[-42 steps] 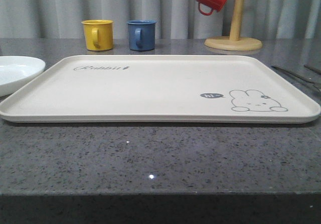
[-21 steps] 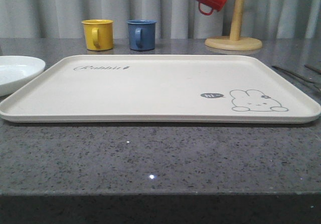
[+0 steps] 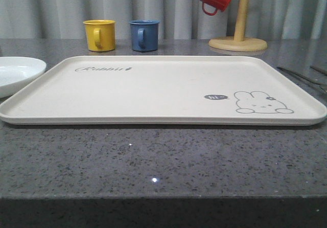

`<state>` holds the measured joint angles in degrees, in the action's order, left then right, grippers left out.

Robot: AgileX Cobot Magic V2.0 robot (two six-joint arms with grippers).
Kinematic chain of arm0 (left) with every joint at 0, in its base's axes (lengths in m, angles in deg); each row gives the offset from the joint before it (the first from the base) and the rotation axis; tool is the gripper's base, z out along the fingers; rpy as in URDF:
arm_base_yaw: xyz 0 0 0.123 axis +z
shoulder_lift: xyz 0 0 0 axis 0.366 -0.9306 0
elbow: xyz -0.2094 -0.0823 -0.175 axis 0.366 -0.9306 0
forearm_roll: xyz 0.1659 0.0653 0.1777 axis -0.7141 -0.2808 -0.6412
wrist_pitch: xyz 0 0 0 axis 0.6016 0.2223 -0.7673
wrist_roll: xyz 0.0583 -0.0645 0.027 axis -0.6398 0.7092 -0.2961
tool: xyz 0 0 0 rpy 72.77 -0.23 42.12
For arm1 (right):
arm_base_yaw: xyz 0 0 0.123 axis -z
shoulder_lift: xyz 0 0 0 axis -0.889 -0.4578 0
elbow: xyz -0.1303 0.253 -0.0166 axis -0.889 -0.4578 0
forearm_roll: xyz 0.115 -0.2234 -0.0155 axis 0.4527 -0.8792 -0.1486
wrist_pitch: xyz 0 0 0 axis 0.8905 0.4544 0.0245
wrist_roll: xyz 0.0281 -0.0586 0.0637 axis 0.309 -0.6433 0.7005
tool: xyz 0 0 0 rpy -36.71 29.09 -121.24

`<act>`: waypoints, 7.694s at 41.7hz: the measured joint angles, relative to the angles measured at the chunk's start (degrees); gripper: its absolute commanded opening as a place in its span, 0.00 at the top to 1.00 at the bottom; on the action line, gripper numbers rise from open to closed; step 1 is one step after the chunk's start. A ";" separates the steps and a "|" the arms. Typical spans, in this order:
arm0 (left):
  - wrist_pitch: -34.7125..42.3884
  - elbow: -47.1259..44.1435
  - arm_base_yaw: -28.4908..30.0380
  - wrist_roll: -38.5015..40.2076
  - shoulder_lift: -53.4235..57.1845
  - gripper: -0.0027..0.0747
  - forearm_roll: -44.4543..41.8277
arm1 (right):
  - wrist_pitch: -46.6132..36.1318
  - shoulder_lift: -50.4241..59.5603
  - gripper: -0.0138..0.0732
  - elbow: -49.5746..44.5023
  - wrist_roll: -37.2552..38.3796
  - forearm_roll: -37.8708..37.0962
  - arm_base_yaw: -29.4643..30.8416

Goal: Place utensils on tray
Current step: 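Grasp the white plate rim with the left gripper and lift it, then carry the plate over the tray and lower it onto the tray, then open the left gripper and raise it away from the plate, then grasp the fork with the right gripper and lift it, then lower the fork onto the tray beside the plate and release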

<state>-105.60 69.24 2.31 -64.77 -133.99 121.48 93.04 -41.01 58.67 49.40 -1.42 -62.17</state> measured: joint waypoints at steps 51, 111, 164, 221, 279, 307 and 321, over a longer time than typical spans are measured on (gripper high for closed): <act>-12.30 10.86 -4.30 -1.11 3.77 0.99 1.21 | 0.13 0.00 0.33 0.00 0.00 0.00 0.00; -7.11 15.61 -32.07 -1.11 -11.44 0.89 -0.80 | 0.13 0.00 0.33 0.00 0.00 0.00 0.00; -6.84 -0.45 -57.54 24.92 31.30 0.45 -31.80 | 0.13 0.00 0.33 0.00 -0.37 0.00 0.00; -6.38 -8.53 -57.51 26.08 41.35 0.45 -32.24 | 22.95 -57.80 0.33 39.19 -1.52 2.88 -4.99; -6.38 -8.53 -57.51 26.08 41.35 0.45 -32.24 | 27.40 -73.44 0.86 50.32 0.84 1.47 -5.26; -6.01 -8.53 -57.51 26.08 41.35 0.45 -32.24 | 30.47 -76.46 0.86 61.84 15.62 -4.51 -29.95; -5.93 -8.53 -57.51 26.08 41.35 0.45 -32.24 | 30.26 -81.00 0.86 61.92 33.06 -3.93 -30.24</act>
<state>-111.53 60.71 -55.21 -38.69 -92.65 89.24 123.30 -122.01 120.59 82.46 -5.35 -92.41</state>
